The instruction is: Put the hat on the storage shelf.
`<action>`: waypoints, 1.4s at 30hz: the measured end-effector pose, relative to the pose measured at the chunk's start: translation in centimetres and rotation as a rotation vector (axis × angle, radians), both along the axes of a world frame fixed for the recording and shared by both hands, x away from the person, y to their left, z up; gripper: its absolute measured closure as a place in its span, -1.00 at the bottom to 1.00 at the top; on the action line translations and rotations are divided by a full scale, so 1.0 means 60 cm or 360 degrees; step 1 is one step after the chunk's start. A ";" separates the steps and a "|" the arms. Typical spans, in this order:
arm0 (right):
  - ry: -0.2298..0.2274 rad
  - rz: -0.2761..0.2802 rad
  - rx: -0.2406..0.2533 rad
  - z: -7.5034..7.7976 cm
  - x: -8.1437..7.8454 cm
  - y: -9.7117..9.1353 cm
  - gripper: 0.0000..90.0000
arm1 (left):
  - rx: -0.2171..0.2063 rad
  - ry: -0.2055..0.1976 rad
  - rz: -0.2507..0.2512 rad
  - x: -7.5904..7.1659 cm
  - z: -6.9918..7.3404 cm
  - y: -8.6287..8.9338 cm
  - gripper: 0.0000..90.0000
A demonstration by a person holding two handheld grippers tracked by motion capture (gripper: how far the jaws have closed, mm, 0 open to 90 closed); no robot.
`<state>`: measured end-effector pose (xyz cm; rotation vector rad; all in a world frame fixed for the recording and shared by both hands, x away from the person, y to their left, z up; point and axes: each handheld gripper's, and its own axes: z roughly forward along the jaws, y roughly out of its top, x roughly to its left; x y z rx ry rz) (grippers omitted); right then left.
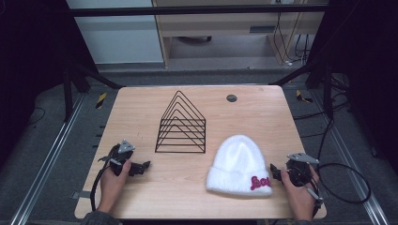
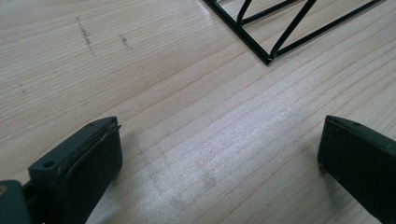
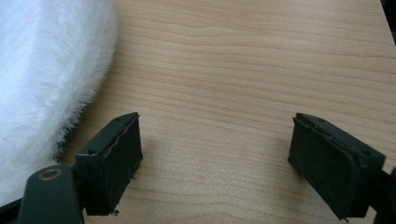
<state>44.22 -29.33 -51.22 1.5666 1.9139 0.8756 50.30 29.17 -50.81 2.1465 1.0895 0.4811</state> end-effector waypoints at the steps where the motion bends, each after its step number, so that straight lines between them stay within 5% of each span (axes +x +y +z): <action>1: 0.0001 -0.0008 0.0002 0.000 0.000 0.001 -0.62 | -0.0003 -0.0001 0.0002 0.000 0.000 0.000 -1.00; 28: -0.0002 0.0022 -0.0006 0.001 0.001 0.002 -0.62 | -0.0003 -0.0001 0.0001 0.000 0.000 0.000 -1.00; 35: 0.0047 0.0113 -0.0012 0.047 0.003 0.003 -0.47 | -0.0003 -0.0002 0.0002 0.000 0.000 0.000 -1.00; 42: 0.0109 0.0225 -0.0104 0.112 0.034 0.031 -0.32 | -0.0004 -0.0001 0.0004 0.000 0.000 -0.001 -1.00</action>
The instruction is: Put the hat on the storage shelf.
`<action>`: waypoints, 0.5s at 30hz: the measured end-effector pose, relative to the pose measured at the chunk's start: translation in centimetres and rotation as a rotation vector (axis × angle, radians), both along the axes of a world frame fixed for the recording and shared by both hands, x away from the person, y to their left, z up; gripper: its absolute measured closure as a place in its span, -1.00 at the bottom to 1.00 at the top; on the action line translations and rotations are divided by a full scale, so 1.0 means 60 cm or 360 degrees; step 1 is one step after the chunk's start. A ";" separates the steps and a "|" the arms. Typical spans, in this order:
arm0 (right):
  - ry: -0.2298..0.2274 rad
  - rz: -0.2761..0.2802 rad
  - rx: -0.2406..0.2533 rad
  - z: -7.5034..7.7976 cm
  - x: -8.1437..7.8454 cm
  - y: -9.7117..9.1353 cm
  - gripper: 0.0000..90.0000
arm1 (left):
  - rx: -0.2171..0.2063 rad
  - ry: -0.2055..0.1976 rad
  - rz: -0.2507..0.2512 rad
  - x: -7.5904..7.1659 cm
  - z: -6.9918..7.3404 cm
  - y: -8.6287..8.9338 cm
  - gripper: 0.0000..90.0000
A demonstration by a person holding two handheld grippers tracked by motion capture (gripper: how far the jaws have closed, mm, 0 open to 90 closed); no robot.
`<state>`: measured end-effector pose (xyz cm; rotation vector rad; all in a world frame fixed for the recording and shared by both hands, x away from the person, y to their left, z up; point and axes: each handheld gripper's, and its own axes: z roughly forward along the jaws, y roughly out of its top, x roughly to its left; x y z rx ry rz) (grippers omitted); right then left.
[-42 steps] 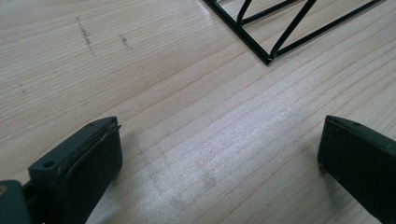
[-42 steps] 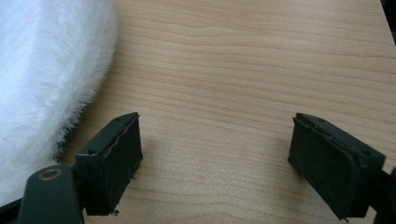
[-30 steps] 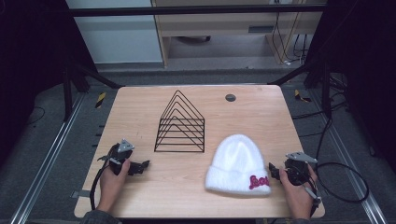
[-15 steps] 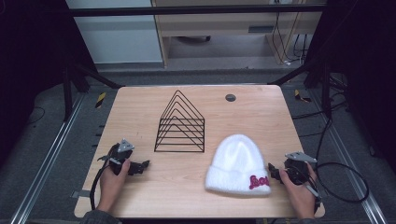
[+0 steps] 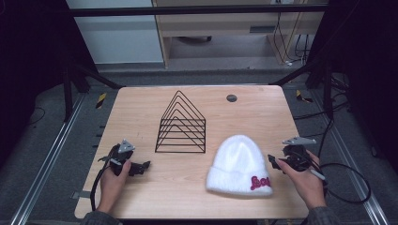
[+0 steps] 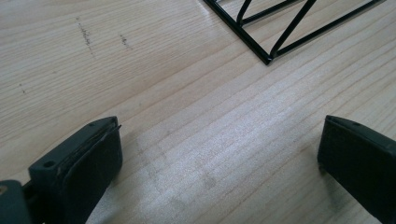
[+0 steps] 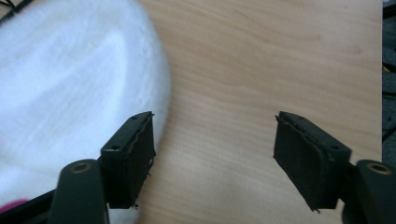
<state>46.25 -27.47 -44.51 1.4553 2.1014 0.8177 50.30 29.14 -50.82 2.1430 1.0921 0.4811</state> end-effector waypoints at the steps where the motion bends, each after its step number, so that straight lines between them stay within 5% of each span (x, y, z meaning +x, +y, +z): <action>1: 0.0003 0.0016 -0.0008 0.007 0.007 0.004 -0.32 | -0.0001 -0.0001 0.0003 0.000 0.000 0.000 -1.00; 9: 0.0075 0.0188 -0.0122 0.048 0.069 0.070 -0.22 | 0.0000 -0.0001 0.0003 0.000 0.000 0.000 -1.00; 15: 0.0142 0.0264 -0.0098 0.045 0.104 0.099 -0.14 | -0.0001 -0.0001 0.0004 0.000 0.000 0.000 -1.00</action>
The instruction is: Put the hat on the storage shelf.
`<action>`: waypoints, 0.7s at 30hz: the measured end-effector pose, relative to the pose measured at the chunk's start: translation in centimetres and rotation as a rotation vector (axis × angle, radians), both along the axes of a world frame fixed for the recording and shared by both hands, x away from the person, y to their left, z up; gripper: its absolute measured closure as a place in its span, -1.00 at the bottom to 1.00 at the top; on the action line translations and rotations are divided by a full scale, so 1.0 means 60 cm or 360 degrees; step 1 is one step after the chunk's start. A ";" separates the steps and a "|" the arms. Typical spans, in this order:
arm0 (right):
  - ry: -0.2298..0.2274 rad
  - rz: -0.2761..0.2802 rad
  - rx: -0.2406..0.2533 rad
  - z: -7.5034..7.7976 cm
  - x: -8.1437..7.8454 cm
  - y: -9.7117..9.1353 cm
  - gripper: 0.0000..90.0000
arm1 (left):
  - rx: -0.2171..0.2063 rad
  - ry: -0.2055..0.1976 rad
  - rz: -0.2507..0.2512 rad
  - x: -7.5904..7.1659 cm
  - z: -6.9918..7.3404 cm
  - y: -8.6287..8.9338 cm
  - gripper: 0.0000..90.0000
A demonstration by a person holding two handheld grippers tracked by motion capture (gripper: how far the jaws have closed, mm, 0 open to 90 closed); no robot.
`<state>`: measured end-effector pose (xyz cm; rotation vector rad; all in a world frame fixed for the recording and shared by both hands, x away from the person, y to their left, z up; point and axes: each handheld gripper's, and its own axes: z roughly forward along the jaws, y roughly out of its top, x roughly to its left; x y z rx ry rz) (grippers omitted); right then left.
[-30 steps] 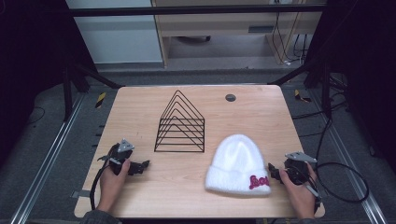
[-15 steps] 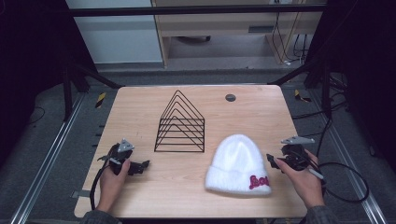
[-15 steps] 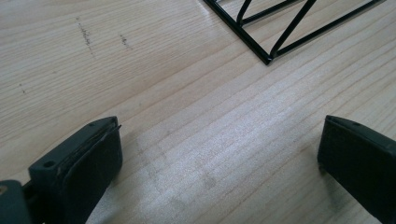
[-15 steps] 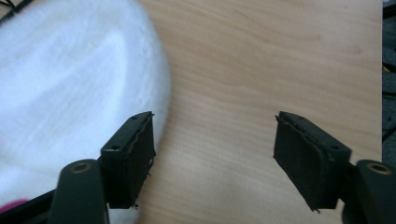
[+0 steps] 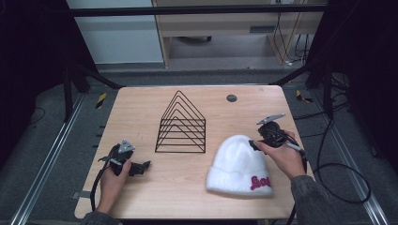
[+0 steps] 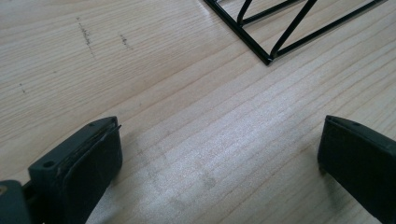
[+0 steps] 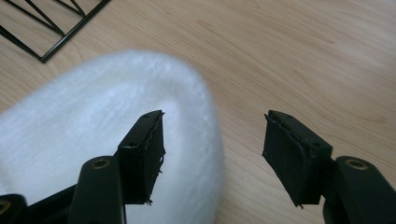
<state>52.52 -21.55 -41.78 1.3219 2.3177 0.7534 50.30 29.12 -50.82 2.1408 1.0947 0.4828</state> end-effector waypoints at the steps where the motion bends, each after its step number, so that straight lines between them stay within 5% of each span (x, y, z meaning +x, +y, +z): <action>1: 0.0021 0.0010 0.0008 -0.002 0.005 0.004 -0.12 | 0.0000 0.0000 0.0000 0.000 0.000 0.000 -1.00; 17: 0.0176 -0.0081 0.0031 -0.073 0.061 0.030 -0.02 | 0.0000 0.0000 0.0001 0.000 0.000 0.000 -1.00; 21: 0.0203 -0.0083 0.0034 -0.081 0.067 0.038 0.18 | 0.0001 0.0001 -0.0001 0.000 0.000 0.000 -1.00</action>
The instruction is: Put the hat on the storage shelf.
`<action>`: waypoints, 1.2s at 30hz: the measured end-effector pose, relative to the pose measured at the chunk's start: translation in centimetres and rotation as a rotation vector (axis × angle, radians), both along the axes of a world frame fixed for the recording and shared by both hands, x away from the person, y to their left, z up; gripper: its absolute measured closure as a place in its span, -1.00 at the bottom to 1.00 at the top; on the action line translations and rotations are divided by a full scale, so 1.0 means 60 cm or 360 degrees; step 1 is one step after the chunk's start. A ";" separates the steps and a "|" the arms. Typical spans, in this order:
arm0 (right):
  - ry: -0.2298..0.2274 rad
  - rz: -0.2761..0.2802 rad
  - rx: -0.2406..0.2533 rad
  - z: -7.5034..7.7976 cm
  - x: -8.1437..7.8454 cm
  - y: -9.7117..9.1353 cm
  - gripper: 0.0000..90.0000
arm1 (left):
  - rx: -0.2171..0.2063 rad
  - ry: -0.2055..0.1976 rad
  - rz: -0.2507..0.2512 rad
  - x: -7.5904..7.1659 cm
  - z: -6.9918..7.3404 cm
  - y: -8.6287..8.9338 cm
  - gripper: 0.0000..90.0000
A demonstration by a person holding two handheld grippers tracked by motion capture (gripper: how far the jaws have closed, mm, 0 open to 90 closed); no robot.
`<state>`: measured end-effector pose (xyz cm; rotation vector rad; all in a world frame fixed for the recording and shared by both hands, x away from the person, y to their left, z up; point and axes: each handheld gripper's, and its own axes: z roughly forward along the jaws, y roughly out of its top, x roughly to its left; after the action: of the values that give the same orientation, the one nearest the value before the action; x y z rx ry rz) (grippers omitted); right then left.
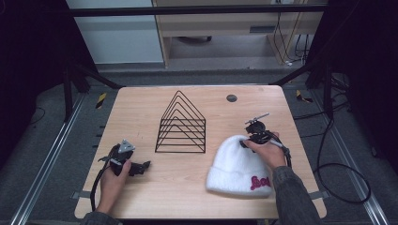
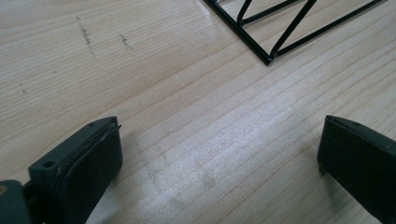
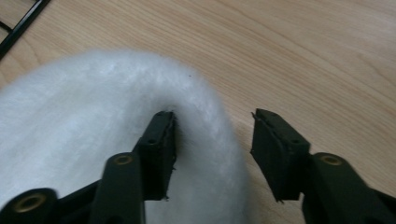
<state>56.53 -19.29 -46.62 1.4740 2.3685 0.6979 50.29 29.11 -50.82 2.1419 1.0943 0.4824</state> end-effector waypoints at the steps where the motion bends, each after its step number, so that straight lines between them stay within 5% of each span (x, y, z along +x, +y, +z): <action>1: 0.0025 0.0019 0.0024 -0.002 0.001 0.002 0.38 | 0.0000 0.0000 0.0000 0.000 0.000 0.000 -1.00; 4: 0.0051 0.0060 0.0056 -0.002 0.001 0.002 0.72 | -0.0002 -0.0001 0.0002 0.000 0.000 0.000 -1.00; 7: 0.0048 0.0067 0.0055 0.000 -0.002 0.003 0.81 | -0.0002 0.0000 0.0006 0.000 0.000 0.000 -1.00; 13: -0.0108 0.0101 0.0112 0.028 -0.036 -0.001 0.84 | -0.0001 0.0000 0.0023 -0.001 0.000 -0.001 -1.00; 24: -0.0411 0.0245 0.0241 0.133 -0.143 -0.006 0.85 | -0.0002 -0.0003 0.0039 0.002 0.000 -0.005 -1.00; 29: -0.0522 0.0277 0.0274 0.174 -0.174 -0.009 0.85 | 0.0091 -0.0059 0.0039 -0.005 0.010 -0.006 -0.91; 32: -0.0624 0.0315 0.0304 0.208 -0.197 -0.009 0.85 | -0.0021 -0.0162 0.0037 -0.018 0.039 -0.008 -0.91; 36: -0.0675 0.0344 0.0339 0.231 -0.207 -0.006 0.85 | -0.0043 -0.0249 0.0002 -0.026 0.081 -0.021 -0.91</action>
<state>44.08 -19.65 -32.77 1.0153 2.1845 1.2143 48.75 27.84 -45.94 2.0429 1.0091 0.6214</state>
